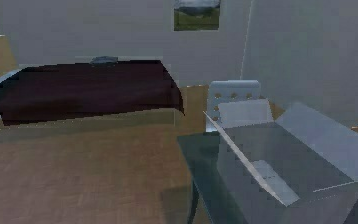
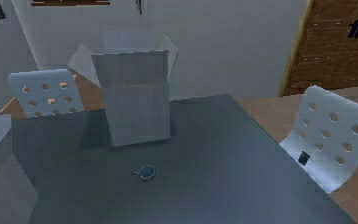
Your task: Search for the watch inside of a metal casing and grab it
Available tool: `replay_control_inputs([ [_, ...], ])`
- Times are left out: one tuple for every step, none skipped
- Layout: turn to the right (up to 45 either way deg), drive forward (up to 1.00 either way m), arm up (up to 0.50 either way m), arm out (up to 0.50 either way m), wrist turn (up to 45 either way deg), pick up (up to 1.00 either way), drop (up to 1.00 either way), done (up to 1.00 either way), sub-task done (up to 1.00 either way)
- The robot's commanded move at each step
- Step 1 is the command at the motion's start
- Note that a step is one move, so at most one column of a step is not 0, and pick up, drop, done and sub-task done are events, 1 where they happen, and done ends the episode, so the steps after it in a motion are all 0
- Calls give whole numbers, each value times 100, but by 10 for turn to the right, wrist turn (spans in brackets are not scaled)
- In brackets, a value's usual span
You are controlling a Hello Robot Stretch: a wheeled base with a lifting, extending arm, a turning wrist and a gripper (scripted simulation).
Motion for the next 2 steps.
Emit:
replay_control_inputs([
  [0, 0, 50, 0, 0, 0, 0, 0, 0],
  [0, 0, 38, 0, 0, 0, 0, 0, 0],
])
